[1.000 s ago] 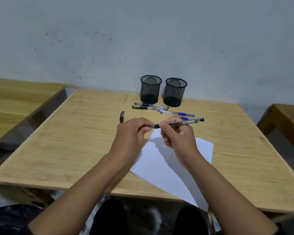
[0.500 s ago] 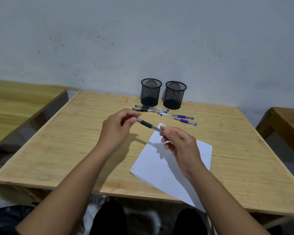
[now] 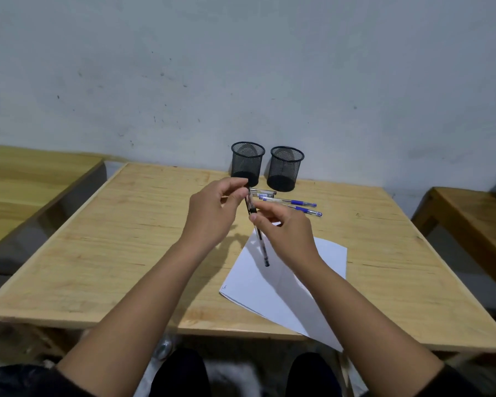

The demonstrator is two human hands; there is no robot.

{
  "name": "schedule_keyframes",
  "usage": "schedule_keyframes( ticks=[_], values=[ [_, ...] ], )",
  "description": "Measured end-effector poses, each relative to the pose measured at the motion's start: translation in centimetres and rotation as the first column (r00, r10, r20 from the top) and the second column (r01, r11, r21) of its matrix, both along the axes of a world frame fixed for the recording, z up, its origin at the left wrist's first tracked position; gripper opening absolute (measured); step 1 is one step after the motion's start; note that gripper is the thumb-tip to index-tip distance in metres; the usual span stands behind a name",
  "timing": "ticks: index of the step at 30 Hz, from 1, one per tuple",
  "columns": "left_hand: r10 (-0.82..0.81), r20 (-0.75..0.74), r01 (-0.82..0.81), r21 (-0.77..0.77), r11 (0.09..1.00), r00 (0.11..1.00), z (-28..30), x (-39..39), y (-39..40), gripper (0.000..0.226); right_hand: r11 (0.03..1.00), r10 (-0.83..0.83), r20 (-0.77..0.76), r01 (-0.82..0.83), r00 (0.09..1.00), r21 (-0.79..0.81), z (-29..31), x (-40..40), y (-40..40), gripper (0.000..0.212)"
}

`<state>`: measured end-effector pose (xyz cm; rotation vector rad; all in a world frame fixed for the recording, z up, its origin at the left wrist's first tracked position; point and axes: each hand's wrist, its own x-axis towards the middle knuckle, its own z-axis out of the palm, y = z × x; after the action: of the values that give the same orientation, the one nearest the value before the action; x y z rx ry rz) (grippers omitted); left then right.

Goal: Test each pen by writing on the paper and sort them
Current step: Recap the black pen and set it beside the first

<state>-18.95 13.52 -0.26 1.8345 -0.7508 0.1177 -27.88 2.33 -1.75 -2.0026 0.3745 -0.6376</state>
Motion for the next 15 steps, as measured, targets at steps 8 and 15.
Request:
schedule_keyframes(
  ticks=[8, 15],
  values=[
    [-0.036, 0.148, -0.024, 0.382, 0.924, 0.988, -1.1, 1.0, -3.5, 0.042, 0.961, -0.257, -0.093, 0.245, 0.962, -0.127, 1.8, -0.8, -2.6, 0.017],
    [-0.252, 0.252, 0.093, 0.51, 0.855, 0.934, -0.2, -3.0, -8.2, 0.041, 0.844, -0.513, -0.09, 0.483, 0.854, -0.231, 3.8, -5.4, -5.1, 0.015]
  ],
)
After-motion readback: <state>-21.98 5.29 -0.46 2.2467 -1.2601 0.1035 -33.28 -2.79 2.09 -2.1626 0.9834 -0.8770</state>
